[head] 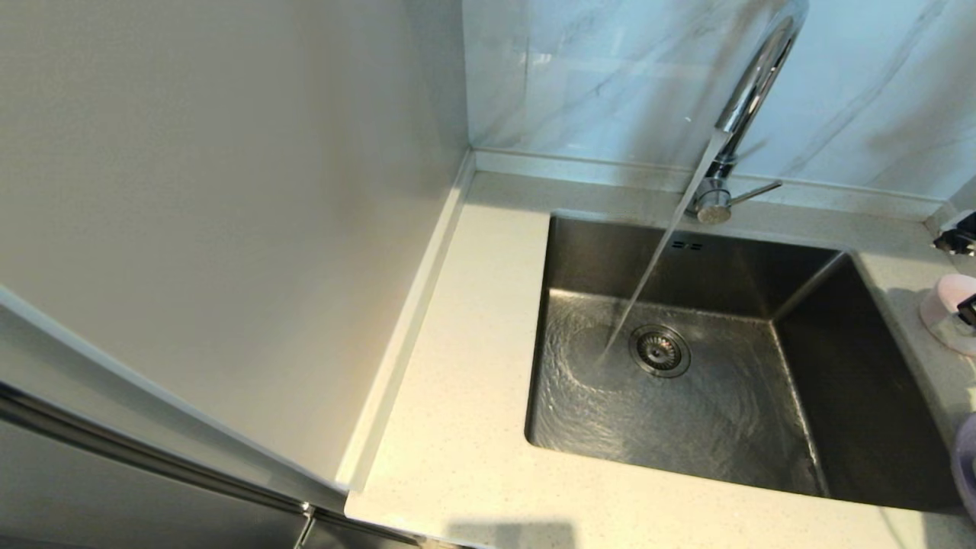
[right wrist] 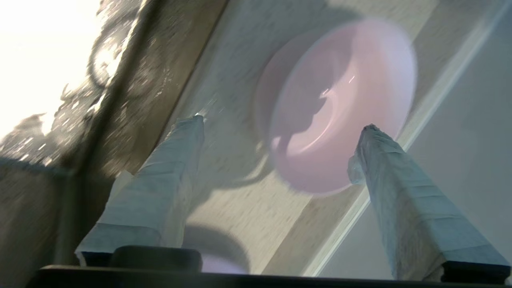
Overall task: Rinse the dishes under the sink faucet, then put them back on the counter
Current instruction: Place the bowl on the table, then turn off the faucet
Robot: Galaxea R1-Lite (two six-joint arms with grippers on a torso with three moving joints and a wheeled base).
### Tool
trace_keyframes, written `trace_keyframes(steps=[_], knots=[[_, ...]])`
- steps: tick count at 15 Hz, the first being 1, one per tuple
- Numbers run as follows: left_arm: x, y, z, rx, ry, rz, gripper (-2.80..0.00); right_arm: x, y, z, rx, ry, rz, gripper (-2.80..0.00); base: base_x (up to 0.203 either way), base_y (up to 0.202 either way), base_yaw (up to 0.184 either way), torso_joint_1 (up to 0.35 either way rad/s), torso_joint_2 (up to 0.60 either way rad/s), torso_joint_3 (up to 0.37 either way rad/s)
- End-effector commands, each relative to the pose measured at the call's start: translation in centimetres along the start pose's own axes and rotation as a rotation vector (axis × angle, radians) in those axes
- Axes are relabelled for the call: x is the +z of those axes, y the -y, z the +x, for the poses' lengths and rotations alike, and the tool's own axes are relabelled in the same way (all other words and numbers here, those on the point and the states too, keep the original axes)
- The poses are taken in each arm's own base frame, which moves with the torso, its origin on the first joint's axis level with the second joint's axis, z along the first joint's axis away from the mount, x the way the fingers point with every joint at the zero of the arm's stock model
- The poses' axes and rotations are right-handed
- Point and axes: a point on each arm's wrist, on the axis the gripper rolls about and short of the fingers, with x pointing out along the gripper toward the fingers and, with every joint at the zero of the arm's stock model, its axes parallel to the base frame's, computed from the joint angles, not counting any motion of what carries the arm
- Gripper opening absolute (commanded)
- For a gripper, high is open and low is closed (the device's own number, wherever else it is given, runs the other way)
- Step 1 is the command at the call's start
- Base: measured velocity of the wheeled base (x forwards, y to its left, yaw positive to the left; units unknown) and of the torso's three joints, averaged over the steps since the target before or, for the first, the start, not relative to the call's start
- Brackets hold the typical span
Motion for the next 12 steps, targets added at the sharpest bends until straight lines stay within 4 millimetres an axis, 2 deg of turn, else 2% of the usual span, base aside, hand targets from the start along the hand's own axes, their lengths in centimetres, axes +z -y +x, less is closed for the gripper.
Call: trace_keyframes(steps=[1,4,5,9,12], knots=[[0.0,0.0,0.0,0.000,0.000,0.000,-2.80,0.0,0.0,-2.1,-0.006,0.008,0.020,0.00,0.000,0.000,0.000,0.000,0.00,0.000],[0.0,0.0,0.0,0.000,0.000,0.000,-2.80,0.0,-0.2,-4.3,0.001,0.030,0.095,0.00,0.000,0.000,0.000,0.000,0.00,0.000],[0.0,0.0,0.0,-0.001,0.000,0.000,-2.80,0.0,-0.2,-5.2,0.004,0.053,0.120,-2.80,0.000,0.000,0.000,0.000,0.00,0.000],[0.0,0.0,0.0,-0.001,0.000,0.000,-2.80,-0.1,-0.5,-8.3,-0.007,0.116,0.148,-2.80,0.000,0.000,0.000,0.000,0.00,0.000],[0.0,0.0,0.0,0.000,0.000,0.000,-2.80,-0.9,-1.5,-10.6,-0.001,0.167,0.147,-2.80,0.000,0.000,0.000,0.000,0.00,0.000]])
